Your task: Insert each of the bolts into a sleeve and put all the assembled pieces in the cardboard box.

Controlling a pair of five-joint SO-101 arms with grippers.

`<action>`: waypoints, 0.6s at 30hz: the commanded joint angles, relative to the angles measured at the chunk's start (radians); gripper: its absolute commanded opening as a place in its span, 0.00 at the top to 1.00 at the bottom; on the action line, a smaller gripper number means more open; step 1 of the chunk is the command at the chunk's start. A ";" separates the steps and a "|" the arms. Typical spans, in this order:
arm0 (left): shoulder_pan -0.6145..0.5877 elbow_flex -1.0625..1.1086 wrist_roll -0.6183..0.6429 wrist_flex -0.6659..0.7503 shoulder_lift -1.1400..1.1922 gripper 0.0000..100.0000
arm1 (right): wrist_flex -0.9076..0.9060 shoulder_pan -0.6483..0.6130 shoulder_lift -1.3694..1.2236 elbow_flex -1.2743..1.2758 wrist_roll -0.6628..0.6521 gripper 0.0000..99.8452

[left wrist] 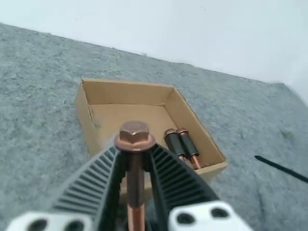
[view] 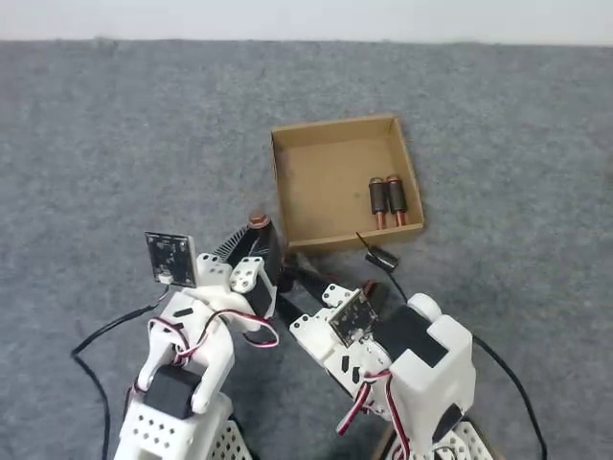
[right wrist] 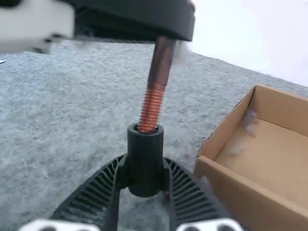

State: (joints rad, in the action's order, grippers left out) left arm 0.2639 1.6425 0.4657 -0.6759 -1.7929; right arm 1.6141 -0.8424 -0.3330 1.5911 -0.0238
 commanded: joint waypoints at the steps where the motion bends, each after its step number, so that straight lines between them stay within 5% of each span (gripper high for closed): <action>1: 0.015 -0.002 0.009 0.008 -0.025 0.99 | -0.005 0.004 0.053 -0.011 -0.014 0.99; 18: 0.017 0.033 -0.009 0.002 -0.025 0.99 | -0.005 0.025 0.061 -0.011 -0.014 0.99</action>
State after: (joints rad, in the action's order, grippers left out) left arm 0.2716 1.6747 0.4641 -0.6728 -1.8006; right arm 1.6034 -0.8393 -0.3345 1.5911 -0.0238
